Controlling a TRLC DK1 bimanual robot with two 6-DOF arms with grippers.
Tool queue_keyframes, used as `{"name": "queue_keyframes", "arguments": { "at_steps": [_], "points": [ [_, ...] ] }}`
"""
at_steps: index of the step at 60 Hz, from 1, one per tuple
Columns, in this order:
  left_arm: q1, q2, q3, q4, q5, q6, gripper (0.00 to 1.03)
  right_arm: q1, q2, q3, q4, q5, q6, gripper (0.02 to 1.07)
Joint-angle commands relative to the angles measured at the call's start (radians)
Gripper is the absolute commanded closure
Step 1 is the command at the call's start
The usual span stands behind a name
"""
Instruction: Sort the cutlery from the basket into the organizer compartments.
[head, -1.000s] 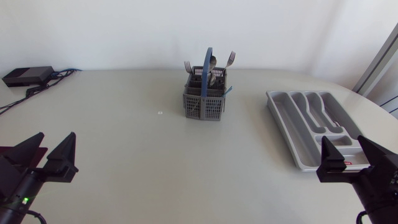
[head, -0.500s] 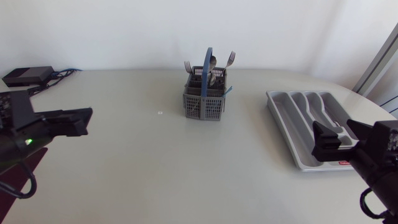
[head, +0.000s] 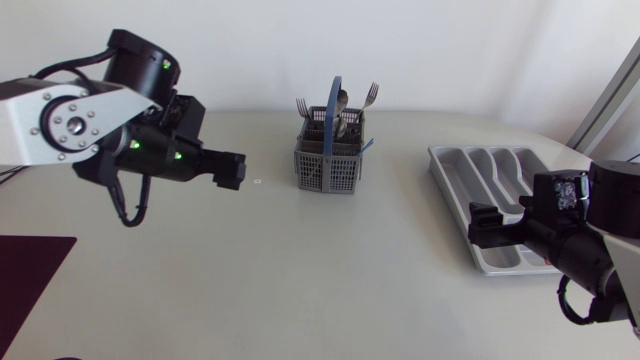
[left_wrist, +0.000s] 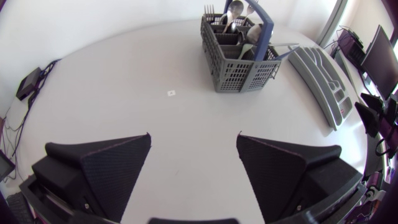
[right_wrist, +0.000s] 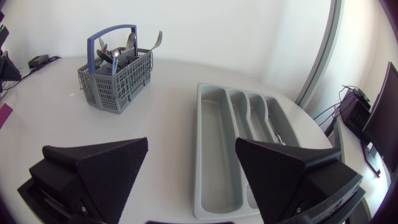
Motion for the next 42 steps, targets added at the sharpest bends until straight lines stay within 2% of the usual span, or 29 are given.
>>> {"name": "queue_keyframes", "arguments": {
  "at_steps": [1,12,23,27,31,42],
  "points": [
    [-0.041,0.082,0.114,-0.010,0.003,-0.044,0.11,0.017,0.027,0.031,-0.021,0.013,0.011,0.06],
    [-0.119,0.207,0.265,-0.003,0.003,-0.094,0.11,0.034,0.073,0.051,-0.040,0.011,0.027,0.07],
    [-0.186,0.327,0.357,0.071,-0.011,-0.133,0.12,0.042,0.111,0.077,-0.061,-0.013,0.022,0.07],
    [-0.200,0.371,0.396,0.083,-0.017,-0.140,0.12,0.043,0.114,0.086,-0.064,-0.050,0.011,0.07],
    [-0.217,0.411,0.430,0.125,-0.042,-0.143,0.17,0.040,0.133,0.099,-0.067,-0.139,-0.010,0.07],
    [-0.231,0.506,0.529,0.175,-0.071,-0.148,0.21,0.043,0.263,0.172,-0.052,-0.152,-0.025,0.07]
  ]
}}
